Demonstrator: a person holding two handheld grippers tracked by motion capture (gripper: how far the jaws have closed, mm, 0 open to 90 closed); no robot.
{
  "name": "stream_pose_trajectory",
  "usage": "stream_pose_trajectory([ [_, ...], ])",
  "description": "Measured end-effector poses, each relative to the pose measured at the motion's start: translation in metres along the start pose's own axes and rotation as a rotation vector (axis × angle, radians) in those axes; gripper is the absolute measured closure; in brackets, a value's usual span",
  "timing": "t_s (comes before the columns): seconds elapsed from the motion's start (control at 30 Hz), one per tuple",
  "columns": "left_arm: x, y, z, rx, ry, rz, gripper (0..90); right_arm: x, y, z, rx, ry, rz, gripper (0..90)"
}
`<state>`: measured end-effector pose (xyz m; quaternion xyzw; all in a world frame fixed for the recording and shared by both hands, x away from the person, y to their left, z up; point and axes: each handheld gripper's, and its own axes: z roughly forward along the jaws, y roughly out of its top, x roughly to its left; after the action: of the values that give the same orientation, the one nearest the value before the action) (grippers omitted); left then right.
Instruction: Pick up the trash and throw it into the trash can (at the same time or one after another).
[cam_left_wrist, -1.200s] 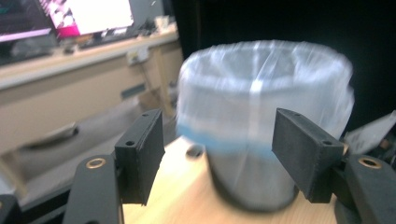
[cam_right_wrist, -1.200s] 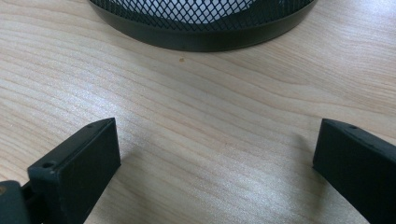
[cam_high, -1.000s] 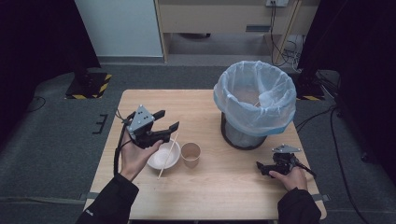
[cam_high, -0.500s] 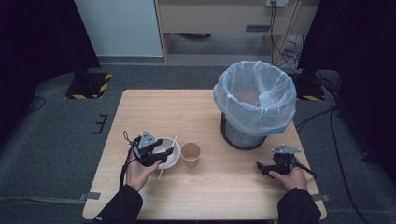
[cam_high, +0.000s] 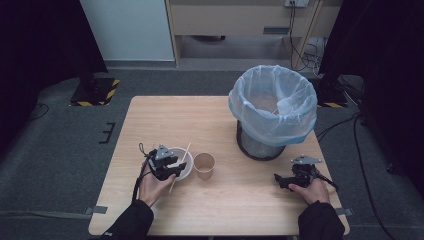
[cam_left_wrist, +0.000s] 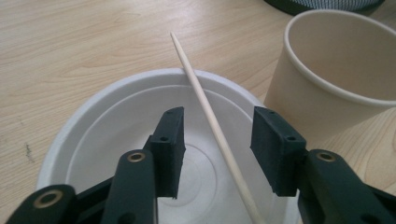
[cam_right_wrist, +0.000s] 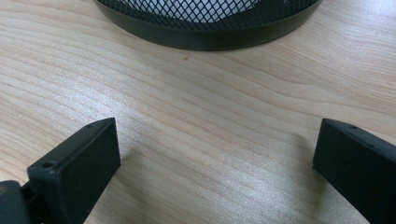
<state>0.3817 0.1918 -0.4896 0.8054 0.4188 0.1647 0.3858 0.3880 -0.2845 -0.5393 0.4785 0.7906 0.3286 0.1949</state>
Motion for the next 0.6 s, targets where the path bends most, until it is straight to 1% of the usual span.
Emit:
stream_pose_trajectory([
  [0.13, 0.0001, -0.0024, 0.0015, 0.024, -0.001, -0.013, 61.4, 0.0003, 0.0004, 0.0002, 0.003, 0.004, -0.001, 0.7],
  [0.3, -0.0002, -0.0029, 0.0017, 0.035, 0.003, -0.034, 69.1, 0.0006, 0.0006, 0.0004, 0.004, 0.005, 0.000, 0.7],
  [0.4, -0.0008, -0.0025, 0.0017, 0.044, -0.003, -0.031, 73.8, 0.0006, 0.0006, 0.0004, 0.004, 0.005, 0.001, 0.8],
  [0.6, -0.0019, -0.0021, 0.0030, 0.065, 0.002, -0.023, 82.9, 0.0006, 0.0006, 0.0004, 0.004, 0.005, 0.000, 0.8],
])
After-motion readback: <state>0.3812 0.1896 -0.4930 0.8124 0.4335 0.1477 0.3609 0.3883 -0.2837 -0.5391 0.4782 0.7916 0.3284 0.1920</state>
